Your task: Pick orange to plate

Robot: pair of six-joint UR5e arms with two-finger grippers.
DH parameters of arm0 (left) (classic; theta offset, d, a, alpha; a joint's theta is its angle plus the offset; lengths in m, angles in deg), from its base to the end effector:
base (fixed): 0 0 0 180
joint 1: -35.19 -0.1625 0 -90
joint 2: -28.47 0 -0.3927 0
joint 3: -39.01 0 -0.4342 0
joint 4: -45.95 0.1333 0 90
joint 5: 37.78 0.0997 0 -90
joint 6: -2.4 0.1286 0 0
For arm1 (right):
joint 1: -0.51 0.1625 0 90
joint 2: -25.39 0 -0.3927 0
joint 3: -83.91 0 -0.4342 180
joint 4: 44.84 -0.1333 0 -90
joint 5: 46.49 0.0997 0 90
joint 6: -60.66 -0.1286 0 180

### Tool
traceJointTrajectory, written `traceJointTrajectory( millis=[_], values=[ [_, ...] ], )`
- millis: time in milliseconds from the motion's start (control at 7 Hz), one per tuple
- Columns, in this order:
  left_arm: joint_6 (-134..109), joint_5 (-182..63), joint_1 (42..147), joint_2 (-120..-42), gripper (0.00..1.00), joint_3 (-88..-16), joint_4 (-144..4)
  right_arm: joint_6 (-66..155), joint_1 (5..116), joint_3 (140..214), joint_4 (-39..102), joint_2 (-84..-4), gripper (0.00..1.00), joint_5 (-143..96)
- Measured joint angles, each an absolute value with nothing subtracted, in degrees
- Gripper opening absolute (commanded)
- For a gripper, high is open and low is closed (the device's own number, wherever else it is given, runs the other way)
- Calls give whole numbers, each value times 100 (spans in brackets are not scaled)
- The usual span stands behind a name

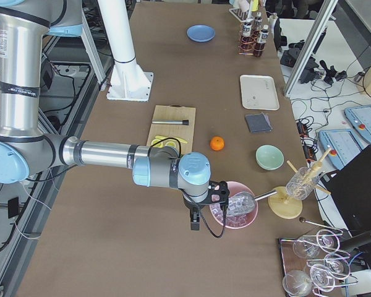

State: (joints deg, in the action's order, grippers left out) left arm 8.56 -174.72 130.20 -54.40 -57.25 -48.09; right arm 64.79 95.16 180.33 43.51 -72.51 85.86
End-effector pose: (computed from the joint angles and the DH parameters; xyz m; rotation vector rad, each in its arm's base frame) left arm -0.0820 -0.4845 0.6409 0.1317 0.8101 0.0416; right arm 0.0854 -0.4747 0.6574 0.0594 -0.7368 0.0076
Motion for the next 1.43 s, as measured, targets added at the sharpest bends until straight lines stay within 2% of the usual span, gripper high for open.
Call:
traceJointTrajectory(
  millis=[1429],
  values=[
    [855, -17470, 12999, -5397, 99, -5829, -5564, 6458, 9516, 18073, 4315, -7235, 100, 8654]
  ],
)
